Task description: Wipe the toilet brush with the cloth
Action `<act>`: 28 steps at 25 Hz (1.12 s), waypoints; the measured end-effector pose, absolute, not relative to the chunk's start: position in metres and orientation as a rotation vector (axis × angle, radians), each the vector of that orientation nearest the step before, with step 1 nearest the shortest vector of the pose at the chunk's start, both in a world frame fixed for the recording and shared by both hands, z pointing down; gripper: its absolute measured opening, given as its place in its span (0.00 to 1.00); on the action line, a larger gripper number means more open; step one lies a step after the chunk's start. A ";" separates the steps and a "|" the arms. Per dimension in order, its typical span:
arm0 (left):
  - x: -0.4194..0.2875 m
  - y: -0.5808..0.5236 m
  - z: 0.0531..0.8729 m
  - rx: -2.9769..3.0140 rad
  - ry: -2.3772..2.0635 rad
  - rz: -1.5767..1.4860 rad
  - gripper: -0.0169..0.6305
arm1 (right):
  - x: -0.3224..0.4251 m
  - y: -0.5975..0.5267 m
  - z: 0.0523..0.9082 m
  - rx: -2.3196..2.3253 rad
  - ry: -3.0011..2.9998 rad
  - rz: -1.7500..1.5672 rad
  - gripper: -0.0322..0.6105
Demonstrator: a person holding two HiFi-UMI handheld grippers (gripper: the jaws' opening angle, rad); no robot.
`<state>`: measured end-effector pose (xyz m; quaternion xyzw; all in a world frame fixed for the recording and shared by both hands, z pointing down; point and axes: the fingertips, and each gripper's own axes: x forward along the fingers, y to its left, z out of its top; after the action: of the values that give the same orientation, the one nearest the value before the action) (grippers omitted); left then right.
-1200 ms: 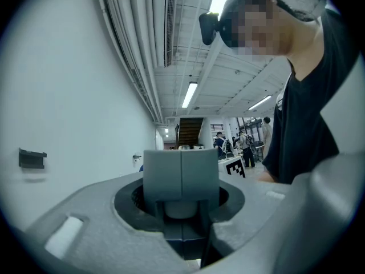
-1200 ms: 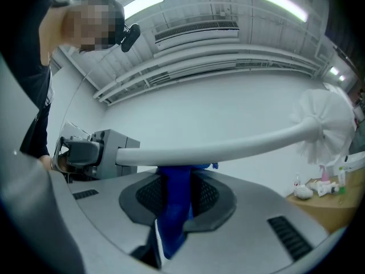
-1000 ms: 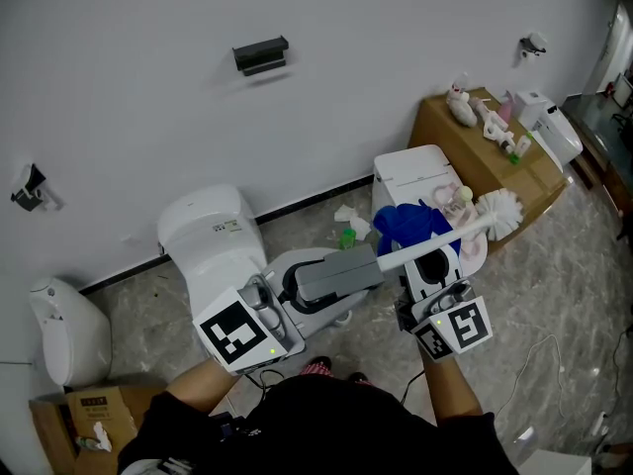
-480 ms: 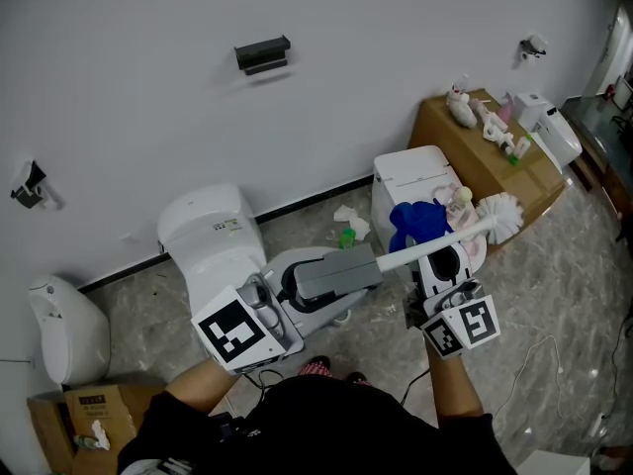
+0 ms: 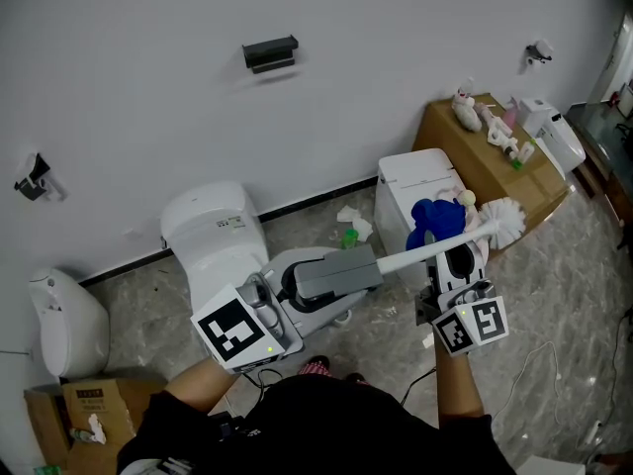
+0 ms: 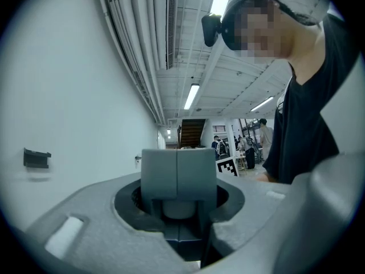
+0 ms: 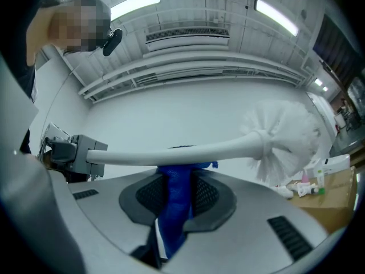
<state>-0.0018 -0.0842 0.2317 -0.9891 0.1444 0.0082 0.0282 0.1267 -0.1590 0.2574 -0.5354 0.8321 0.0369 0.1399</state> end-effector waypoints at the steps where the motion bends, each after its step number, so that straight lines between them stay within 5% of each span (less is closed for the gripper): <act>1: -0.002 -0.085 0.231 -3.052 0.448 0.025 0.27 | 0.129 -0.160 0.257 -1.551 2.399 0.106 0.17; 28: -0.003 -0.086 0.234 -3.031 0.482 0.023 0.27 | 0.160 -0.170 0.267 -1.629 2.349 0.096 0.17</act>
<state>-0.0025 -0.0861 0.2338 -0.9869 0.1571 0.0076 0.0361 0.1603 -0.1699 0.2673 -0.5639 0.8131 0.0333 0.1404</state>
